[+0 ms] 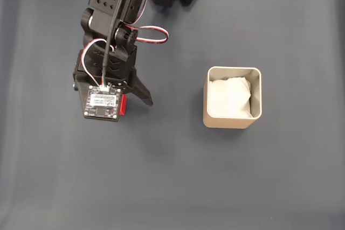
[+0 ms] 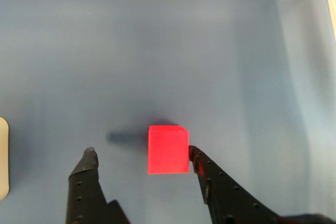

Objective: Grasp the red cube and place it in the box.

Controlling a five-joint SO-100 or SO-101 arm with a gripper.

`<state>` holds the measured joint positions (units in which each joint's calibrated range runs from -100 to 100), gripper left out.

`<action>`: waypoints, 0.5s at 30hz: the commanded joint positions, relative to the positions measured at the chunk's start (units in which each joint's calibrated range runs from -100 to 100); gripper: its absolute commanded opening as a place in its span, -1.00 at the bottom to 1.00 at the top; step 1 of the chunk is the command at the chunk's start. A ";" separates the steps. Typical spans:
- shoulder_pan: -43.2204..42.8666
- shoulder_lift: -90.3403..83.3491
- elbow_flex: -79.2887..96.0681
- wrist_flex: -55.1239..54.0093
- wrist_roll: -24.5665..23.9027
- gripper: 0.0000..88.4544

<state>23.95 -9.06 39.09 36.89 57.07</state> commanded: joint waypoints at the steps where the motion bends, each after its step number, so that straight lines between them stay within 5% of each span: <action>1: 0.44 0.23 -1.25 -0.74 -0.34 -0.08; 11: 0.44 1.27 -2.26 -1.24 -0.78 -0.10; 15: 0.44 1.19 -2.17 -0.66 0.05 -0.36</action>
<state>23.95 -7.50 39.09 36.41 56.58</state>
